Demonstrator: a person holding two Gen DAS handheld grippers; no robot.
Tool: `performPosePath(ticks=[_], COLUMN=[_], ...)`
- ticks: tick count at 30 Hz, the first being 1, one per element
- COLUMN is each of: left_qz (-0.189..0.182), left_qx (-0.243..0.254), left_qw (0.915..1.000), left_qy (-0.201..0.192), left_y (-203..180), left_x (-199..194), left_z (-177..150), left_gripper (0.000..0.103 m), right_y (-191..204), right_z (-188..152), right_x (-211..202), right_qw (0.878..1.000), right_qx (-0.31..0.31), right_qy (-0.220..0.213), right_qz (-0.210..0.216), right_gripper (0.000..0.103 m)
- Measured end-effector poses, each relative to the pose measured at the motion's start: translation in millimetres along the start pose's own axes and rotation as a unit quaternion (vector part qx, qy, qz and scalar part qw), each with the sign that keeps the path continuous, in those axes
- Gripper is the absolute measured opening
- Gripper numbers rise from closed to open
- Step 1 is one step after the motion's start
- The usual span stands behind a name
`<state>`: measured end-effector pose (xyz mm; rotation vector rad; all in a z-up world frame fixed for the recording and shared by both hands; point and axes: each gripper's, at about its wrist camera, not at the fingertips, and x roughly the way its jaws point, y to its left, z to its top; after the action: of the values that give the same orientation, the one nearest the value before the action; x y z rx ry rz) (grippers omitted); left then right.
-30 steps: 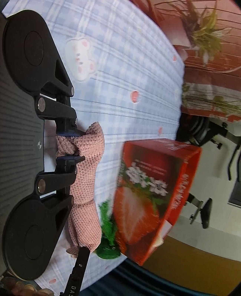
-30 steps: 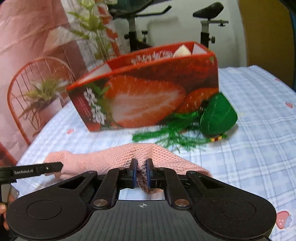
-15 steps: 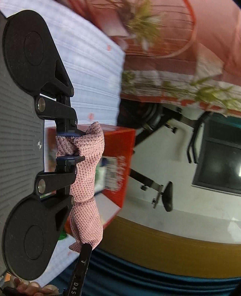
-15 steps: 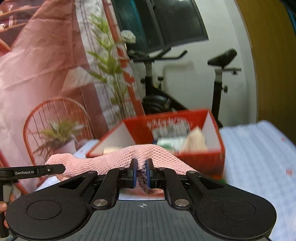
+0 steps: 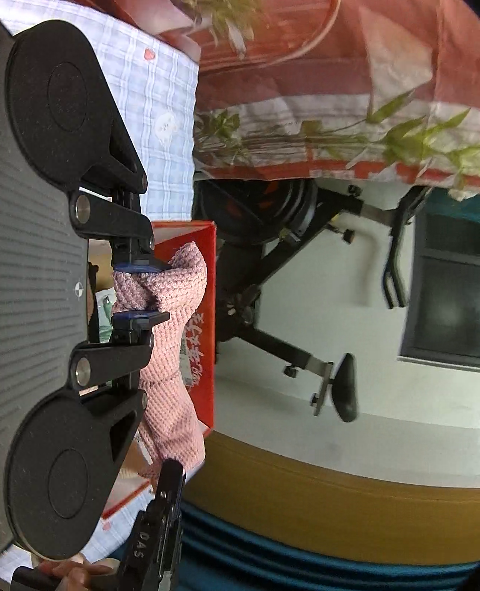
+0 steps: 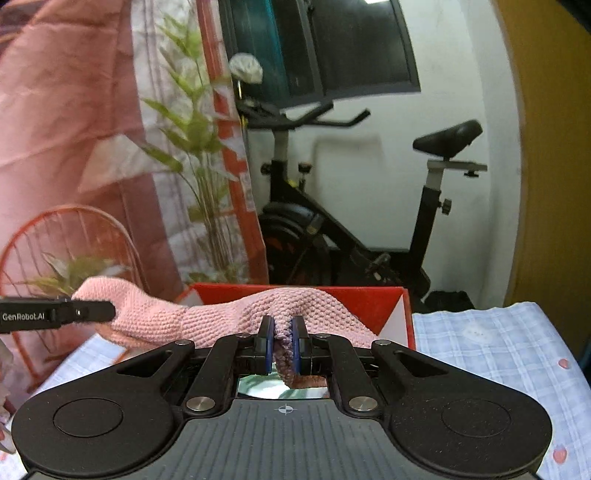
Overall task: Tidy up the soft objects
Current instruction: 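Lift the pink towel with the left gripper and carry it into the box, then open the left gripper over the box and withdraw it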
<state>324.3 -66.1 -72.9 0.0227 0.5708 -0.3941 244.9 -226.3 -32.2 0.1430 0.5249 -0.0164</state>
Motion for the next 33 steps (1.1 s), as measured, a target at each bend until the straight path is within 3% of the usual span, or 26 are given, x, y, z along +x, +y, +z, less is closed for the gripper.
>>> performPosePath(ticks=[9, 14, 21, 24, 26, 30, 33], left_qz=[-0.007, -0.004, 0.005, 0.022, 0.023, 0.035, 0.038], left_qx=[0.026, 0.030, 0.036, 0.038, 0.043, 0.045, 0.043], left_qw=[0.9959, 0.9942, 0.9934, 0.9927, 0.9931, 0.9940, 0.9946], left_qy=[0.087, 0.103, 0.109, 0.112, 0.107, 0.094, 0.087], left_y=[-7.4, -4.8, -5.5, -8.6, -10.2, -13.1, -14.4], left_x=[69.6, 80.9, 84.0, 78.3, 73.0, 60.0, 46.7], left_z=[-14.7, -20.7, -20.7, -18.2, -16.5, -13.6, -10.9], left_gripper=[0.020, 0.020, 0.021, 0.030, 0.045, 0.059, 0.074], right_y=[-1.8, -2.9, -4.0, -3.0, 0.1, 10.2, 14.3], right_z=[-15.3, -26.4, -32.1, -29.7, -28.0, -24.2, -19.9], right_x=[71.9, 86.9, 91.5, 88.4, 83.6, 70.0, 57.7], right_qw=[0.995, 0.991, 0.990, 0.990, 0.990, 0.990, 0.991], right_qx=[-0.023, -0.011, -0.010, -0.017, -0.025, -0.046, -0.050], right_qy=[0.098, 0.129, 0.135, 0.134, 0.132, 0.121, 0.112], right_qz=[-0.018, -0.018, -0.027, -0.037, -0.042, -0.050, -0.054], right_gripper=[0.009, 0.009, 0.010, 0.012, 0.019, 0.027, 0.044])
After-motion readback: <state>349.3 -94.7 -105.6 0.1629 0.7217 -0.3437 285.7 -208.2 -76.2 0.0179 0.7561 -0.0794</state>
